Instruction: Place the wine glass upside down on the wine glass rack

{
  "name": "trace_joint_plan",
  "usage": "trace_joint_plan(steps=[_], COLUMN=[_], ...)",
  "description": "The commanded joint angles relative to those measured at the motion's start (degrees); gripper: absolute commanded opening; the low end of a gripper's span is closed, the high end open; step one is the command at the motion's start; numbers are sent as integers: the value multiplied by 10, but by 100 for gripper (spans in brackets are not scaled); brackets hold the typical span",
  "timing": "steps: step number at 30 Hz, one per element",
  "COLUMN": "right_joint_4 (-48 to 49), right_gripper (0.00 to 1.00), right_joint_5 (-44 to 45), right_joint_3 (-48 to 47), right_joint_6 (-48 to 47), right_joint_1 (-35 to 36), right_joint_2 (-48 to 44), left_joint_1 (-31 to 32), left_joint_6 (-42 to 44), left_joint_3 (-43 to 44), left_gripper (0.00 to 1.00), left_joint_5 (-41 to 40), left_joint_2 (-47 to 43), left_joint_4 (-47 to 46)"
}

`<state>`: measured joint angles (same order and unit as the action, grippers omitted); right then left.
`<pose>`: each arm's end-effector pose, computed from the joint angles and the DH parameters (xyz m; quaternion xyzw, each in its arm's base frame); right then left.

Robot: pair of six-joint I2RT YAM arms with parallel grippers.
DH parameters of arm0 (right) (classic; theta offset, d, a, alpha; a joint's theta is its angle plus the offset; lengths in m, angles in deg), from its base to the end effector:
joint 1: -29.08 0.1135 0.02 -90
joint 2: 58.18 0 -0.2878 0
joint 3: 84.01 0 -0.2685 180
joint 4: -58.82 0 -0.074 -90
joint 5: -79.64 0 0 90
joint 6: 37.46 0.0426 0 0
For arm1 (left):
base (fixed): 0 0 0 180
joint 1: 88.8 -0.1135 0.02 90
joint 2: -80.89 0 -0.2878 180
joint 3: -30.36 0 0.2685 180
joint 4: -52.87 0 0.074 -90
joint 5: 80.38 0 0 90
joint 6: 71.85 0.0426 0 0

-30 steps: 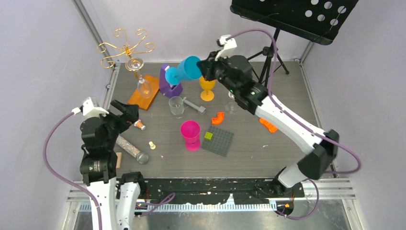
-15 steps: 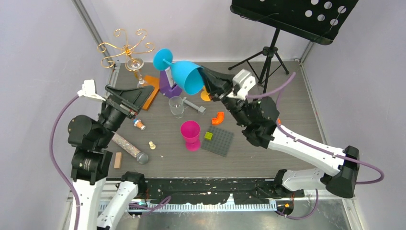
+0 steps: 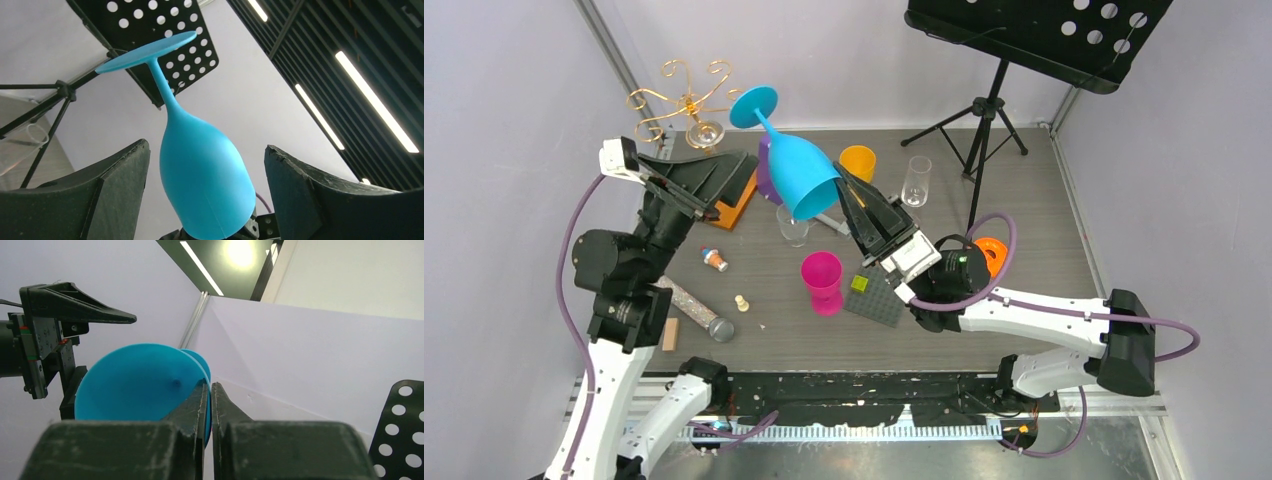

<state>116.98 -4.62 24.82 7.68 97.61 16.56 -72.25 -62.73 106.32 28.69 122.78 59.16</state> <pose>0.1063 0.2587 0.4693 -0.2277 0.2066 0.1802 0.9343 0.1199 -0.0502 0.5093 -0.1512 0.5068 -0.6909 0.4928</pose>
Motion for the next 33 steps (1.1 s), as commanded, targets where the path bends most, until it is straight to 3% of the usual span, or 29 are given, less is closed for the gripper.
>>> trace_joint_plan(steps=[1, 13, 21, 25, 31, 33], right_joint_4=[63, 38, 33, 30, 22, 21], right_gripper=[5, 5, 5, 5, 5, 5], right_joint_5=[-21, -37, -86, -91, -86, -86], right_joint_3=[-5, -8, 15, 20, 25, 30], right_joint_6=[-51, -106, -113, -117, -131, -133], right_joint_1=[15, 32, 32, 31, 32, 32], right_joint_2=[-10, 8, 0, 2, 3, 1], left_joint_1=[10, 63, 66, 66, 66, 66], left_joint_6=[-21, -20, -31, -36, -38, -36], left_joint_3=[9, 22, 6, 5, -1, -5], left_gripper=[80, 59, 48, 33, 2, 0], left_joint_5=[8, 5, 2, 8, 13, 15], left_joint_2=[19, 65, 73, 79, 81, 82], left_joint_4=[-66, -105, -142, -154, -176, -189])
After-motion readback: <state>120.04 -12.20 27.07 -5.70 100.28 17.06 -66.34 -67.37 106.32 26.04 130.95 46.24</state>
